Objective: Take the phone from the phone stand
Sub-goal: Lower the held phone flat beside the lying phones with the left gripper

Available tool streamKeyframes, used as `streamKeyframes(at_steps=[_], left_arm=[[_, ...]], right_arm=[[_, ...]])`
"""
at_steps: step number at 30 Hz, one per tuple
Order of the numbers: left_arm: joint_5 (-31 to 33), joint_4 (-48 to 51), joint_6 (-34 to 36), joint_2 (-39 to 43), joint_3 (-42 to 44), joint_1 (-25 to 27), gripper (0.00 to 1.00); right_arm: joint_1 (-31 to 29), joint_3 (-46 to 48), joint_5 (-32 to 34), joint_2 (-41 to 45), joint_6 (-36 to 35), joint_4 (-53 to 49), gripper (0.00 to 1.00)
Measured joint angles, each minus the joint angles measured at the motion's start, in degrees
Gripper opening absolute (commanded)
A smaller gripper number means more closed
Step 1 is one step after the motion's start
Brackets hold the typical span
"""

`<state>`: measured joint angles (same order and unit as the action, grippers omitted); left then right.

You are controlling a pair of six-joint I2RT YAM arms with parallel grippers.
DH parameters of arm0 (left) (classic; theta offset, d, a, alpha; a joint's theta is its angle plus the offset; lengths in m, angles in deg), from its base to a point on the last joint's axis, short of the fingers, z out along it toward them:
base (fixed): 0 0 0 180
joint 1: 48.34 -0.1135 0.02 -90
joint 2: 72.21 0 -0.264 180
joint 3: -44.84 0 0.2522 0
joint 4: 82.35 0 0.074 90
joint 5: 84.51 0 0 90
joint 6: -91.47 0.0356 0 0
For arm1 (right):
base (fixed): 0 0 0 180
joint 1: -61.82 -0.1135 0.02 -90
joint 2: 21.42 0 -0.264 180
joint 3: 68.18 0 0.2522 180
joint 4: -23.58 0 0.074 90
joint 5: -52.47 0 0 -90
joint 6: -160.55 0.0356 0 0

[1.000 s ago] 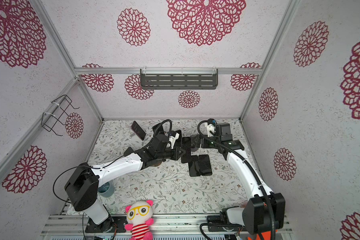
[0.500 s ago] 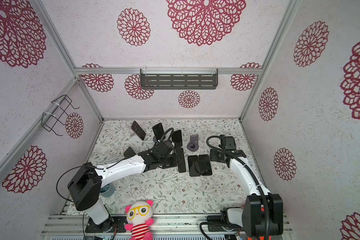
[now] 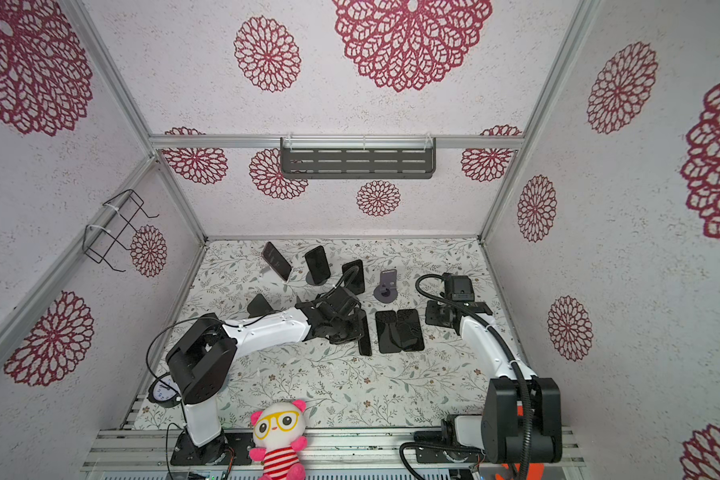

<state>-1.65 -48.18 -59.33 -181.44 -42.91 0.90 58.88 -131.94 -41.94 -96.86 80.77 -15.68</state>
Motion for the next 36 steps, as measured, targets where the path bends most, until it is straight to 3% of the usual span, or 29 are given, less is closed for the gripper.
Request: streamKeyframes(at_steps=[4, 11, 22, 36], left_arm=[[-0.8, -0.2, -0.4, -1.2, -0.7, 0.0, 0.0], [-1.3, -0.7, -0.9, -2.5, -1.9, -0.2, 0.02], [-2.0, -3.0, -1.4, -5.3, -3.7, -0.6, 0.05], [-1.8, -2.2, -0.5, -7.4, -3.9, -0.9, 0.26]], right_arm=[[0.0, 0.0, -0.4, -1.8, -0.1, 0.4, 0.14], [0.1, 2.1, -0.4, -4.3, -0.3, 2.3, 0.02], [0.1, 5.6, -1.7, -10.2, 0.5, 8.6, 0.01], [0.0, 7.3, -3.2, -13.8, 1.8, 13.5, 0.02]])
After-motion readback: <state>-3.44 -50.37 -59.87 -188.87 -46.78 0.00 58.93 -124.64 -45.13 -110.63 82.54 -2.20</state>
